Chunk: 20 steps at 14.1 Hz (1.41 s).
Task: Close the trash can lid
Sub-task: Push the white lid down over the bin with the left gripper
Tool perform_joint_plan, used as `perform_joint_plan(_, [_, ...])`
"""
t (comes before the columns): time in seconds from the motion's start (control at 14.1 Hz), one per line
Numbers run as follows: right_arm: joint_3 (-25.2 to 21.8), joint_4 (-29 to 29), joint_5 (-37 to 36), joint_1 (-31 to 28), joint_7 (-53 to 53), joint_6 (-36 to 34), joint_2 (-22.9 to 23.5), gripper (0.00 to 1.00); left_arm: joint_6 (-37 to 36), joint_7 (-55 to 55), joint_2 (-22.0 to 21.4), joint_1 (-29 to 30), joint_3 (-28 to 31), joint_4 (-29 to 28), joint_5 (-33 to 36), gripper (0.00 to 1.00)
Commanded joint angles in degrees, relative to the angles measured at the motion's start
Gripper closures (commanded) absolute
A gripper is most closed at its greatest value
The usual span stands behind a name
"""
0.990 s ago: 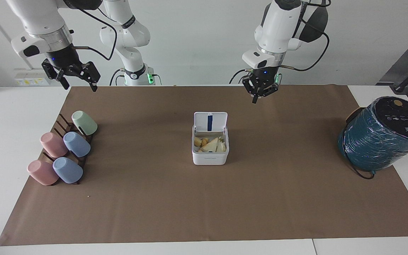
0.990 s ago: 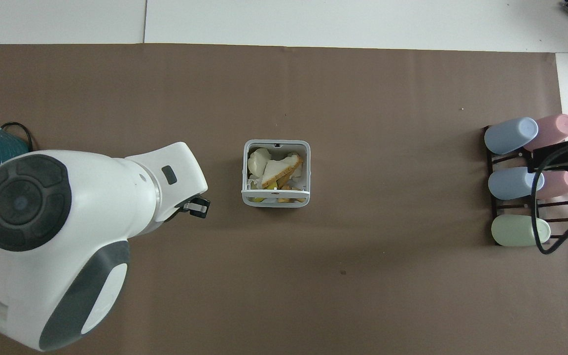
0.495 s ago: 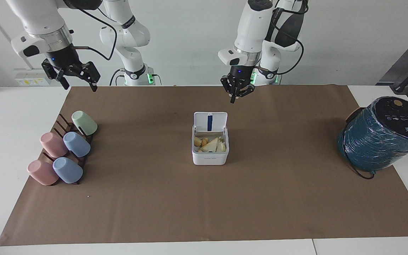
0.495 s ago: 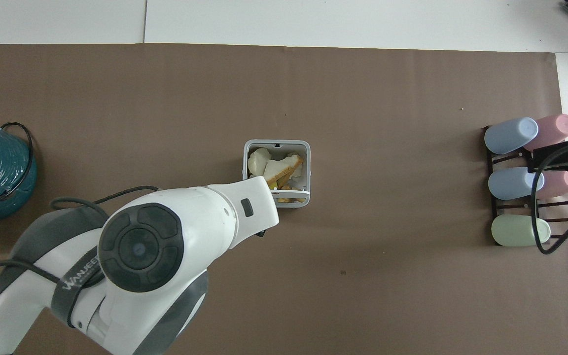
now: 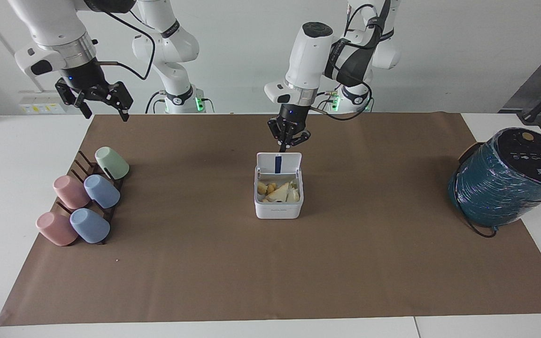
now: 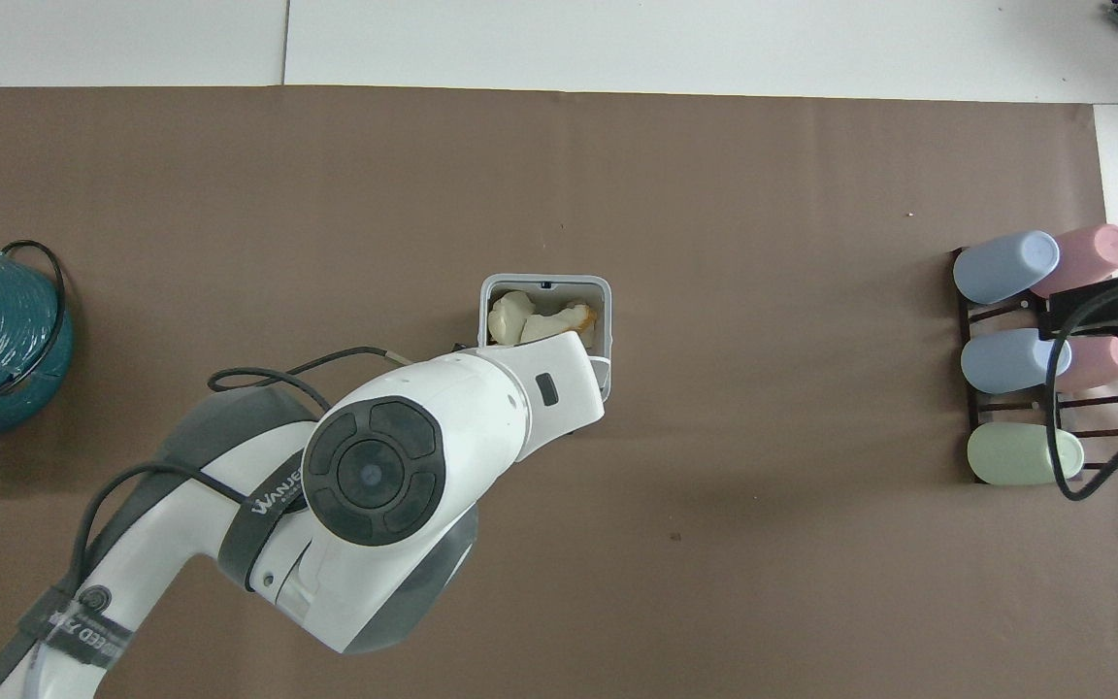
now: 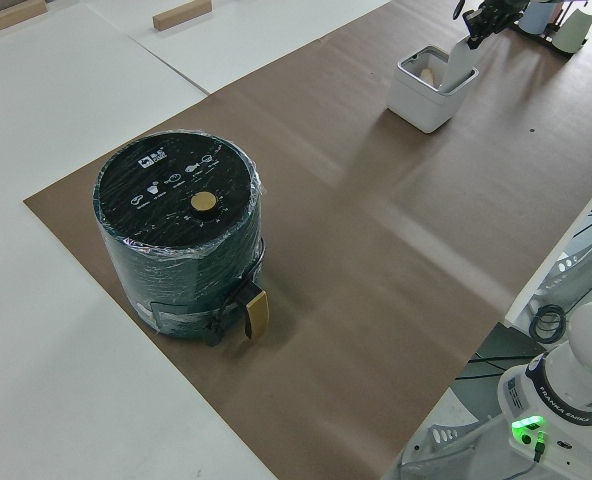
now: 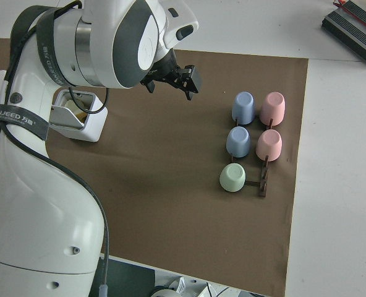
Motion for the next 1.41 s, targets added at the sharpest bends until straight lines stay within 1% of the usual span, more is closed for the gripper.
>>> perform_joint_plan(0.0, [0.1,0.1,1.2,-0.5,-0.8,-0.5,-0.4,0.00,2.8,-0.9,3.2,0.0,0.4,2.3,0.8,1.00])
perform_joint_plan(0.35, [0.1,0.1,1.2,-0.5,-0.8,-0.5,-0.4,0.00,10.3,-0.4,5.9,1.9,0.4,2.1,0.8,1.00])
perform_joint_plan(0.64, [0.1,0.1,1.2,-0.5,-0.8,-0.5,-0.4,0.00,15.0,-0.8,10.7,2.1,0.5,3.0,0.7,1.00])
perform_joint_plan(0.78, [0.1,0.1,1.2,-0.5,-0.8,-0.5,-0.4,0.00,15.5,-0.9,14.6,2.2,0.5,5.9,0.7,1.00])
perform_joint_plan(0.92, [0.1,0.1,1.2,-0.5,-0.8,-0.5,-0.4,0.00,15.6,-0.8,16.5,2.2,0.7,7.8,0.6,1.00])
perform_joint_plan(1.13, [0.1,0.1,1.2,-0.5,-0.8,-0.5,-0.4,0.00,17.5,-0.8,18.5,2.2,0.8,8.1,0.7,1.00])
perform_joint_plan(1.34, [0.1,0.1,1.2,-0.5,-0.8,-0.5,-0.4,0.00,17.8,-0.4,19.3,2.4,1.0,7.9,0.7,1.00])
